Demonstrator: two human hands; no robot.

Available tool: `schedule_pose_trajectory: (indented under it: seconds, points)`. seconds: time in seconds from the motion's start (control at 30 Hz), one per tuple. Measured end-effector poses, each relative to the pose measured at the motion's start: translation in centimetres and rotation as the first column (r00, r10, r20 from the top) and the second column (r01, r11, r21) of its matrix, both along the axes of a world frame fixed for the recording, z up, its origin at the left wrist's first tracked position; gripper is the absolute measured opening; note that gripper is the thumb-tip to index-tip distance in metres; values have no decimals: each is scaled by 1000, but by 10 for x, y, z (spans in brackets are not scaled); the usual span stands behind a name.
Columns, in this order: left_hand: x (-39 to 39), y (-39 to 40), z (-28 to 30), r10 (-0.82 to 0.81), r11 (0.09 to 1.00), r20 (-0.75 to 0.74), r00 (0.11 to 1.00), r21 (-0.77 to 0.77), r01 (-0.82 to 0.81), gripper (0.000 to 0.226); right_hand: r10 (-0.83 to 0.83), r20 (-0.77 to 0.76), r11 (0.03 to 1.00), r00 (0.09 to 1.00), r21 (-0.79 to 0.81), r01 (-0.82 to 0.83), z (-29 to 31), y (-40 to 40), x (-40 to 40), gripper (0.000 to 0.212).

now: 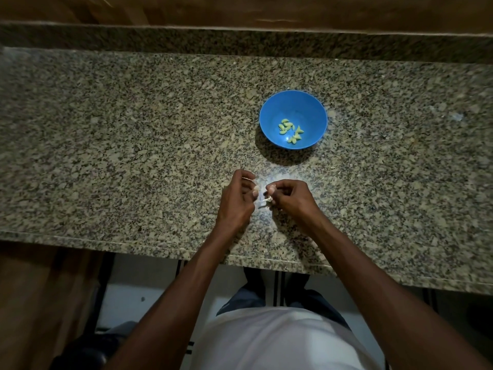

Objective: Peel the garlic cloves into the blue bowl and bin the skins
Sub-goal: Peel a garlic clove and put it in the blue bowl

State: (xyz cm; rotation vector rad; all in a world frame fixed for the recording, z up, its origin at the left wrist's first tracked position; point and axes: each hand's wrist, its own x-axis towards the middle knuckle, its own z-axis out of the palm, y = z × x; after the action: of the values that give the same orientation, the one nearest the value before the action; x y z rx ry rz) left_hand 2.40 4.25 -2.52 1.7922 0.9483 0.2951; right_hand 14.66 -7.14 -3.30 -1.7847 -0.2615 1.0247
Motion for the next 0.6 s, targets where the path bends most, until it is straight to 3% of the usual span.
schedule_pose_trajectory:
  seconds: [0.13,0.27,0.37,0.6]
  points:
    - [-5,8,0,144,931,60,988,-345,-115,21,169,326,985,930,-85,-150,1,-10,12,9]
    - [-9,11,0,252,812,101,962,-564,-154,19,291,470,957,833,-140,-256,8,-5,18,21]
    - [-11,12,2,283,760,136,950,-635,-136,22,300,475,953,827,-126,-274,11,-3,19,23]
    - [-13,10,5,307,745,155,939,-653,-136,25,187,502,982,844,-94,-162,16,-9,19,12]
